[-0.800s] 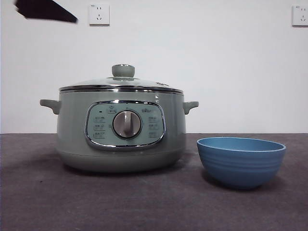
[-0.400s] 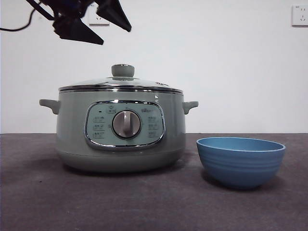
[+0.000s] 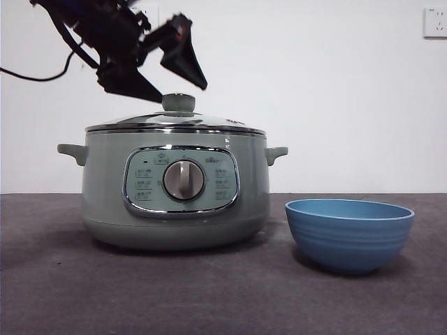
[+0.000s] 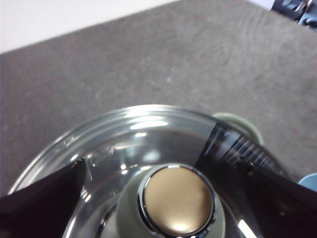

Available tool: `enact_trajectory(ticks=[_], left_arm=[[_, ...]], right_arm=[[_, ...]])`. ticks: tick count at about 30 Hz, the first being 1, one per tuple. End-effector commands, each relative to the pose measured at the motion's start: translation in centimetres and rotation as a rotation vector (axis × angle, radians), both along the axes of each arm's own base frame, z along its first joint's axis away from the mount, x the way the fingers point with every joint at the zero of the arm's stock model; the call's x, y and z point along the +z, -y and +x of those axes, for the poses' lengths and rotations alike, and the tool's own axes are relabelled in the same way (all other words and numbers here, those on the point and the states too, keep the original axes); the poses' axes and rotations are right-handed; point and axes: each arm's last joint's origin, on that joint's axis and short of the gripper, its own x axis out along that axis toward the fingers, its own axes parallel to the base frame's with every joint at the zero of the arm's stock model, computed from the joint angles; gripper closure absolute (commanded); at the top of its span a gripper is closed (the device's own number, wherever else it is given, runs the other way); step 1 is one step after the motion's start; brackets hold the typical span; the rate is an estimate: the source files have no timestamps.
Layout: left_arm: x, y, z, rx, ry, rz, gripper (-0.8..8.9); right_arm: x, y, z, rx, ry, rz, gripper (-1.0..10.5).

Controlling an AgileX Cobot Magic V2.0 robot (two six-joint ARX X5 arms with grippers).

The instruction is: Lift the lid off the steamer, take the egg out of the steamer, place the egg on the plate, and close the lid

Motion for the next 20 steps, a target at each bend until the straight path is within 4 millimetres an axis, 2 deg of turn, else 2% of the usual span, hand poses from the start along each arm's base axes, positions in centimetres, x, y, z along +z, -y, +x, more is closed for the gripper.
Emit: enact_trajectory(ticks=[1,8,11,16,20], left_arm=[[-0.79,0.53,0.13,-0.008,-0.016,0.023,2.81],[-1.39,0.93,0.11,0.042,-0.031,0.071,2.91],[-1.57,0.92,0.01,0.042,-0.049,0.080,3.83],[-1.66,1.10,-0.12,0.035,-0.058,0.084,3.86],[-1.72,1.31,-0.25,0.027,-0.064,0.087,5.97]], right_arm=[[0.03,-0.03,0.01,-0.001,0.000,0.004,3.8],[0.05,-0.03,0.01,-0.001,0.001,0.003,3.8],[0.05,-0.03,0.01,-0.001,0.001,0.004,3.8],[0.04,-0.03,0.00,-0.001,0.001,0.004,3.8],[0.05,-0.03,0.00,-0.001,0.001,0.004,3.8]])
